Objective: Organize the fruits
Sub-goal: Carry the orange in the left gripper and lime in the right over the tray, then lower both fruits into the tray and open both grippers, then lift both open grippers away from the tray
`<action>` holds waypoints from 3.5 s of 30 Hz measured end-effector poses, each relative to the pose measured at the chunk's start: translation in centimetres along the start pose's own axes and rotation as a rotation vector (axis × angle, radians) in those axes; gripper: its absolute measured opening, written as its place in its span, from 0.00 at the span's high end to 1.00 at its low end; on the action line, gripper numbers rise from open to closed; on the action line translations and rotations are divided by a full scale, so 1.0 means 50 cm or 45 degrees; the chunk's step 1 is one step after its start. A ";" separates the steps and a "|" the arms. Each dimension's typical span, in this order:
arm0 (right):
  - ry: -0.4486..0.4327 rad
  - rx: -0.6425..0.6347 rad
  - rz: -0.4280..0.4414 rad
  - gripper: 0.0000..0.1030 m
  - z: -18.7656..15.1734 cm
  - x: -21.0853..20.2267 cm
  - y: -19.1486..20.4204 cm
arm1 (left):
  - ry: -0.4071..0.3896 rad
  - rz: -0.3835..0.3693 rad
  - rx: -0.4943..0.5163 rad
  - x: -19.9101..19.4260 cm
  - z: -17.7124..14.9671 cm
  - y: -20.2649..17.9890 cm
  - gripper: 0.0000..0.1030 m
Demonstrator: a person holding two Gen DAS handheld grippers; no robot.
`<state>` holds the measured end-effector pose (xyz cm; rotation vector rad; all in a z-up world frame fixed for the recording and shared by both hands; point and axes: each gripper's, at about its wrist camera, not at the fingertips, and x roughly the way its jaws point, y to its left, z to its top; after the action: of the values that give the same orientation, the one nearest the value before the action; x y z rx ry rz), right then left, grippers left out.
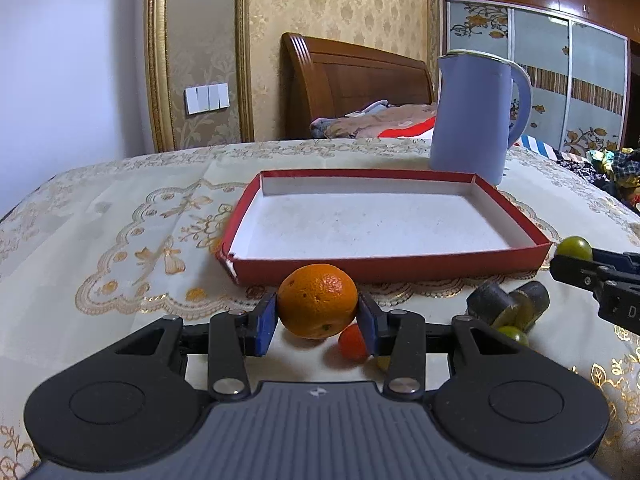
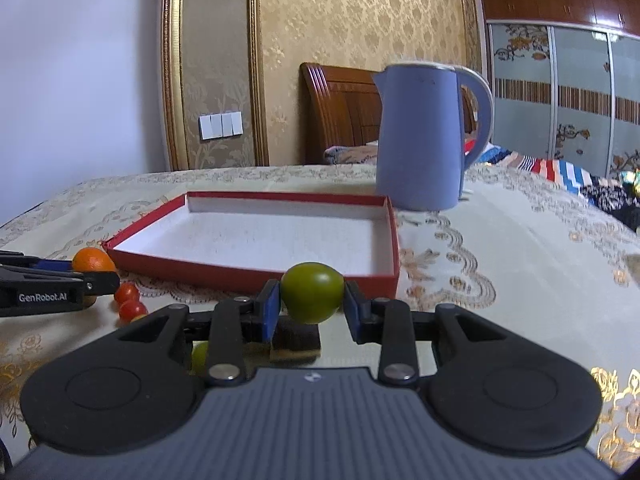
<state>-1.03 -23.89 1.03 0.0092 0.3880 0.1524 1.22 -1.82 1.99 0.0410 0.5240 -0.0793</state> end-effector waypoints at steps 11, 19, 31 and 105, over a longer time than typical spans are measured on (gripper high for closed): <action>-0.002 -0.047 -0.030 0.69 0.039 0.049 0.006 | 0.007 0.006 0.026 0.048 0.034 -0.027 0.59; 0.032 -0.066 -0.055 0.69 0.057 0.114 0.009 | 0.029 0.023 0.014 0.093 0.058 -0.030 0.59; 0.136 0.003 -0.089 0.69 0.074 0.207 -0.007 | 0.072 0.055 0.019 0.163 0.087 -0.042 0.59; 0.074 0.163 -0.116 0.18 0.051 0.196 -0.053 | -0.073 0.085 -0.147 0.050 0.030 0.025 0.47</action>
<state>9.28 -24.99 -0.37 0.1135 0.4552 0.0375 4.25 -0.84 2.05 -0.0567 0.4684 0.0149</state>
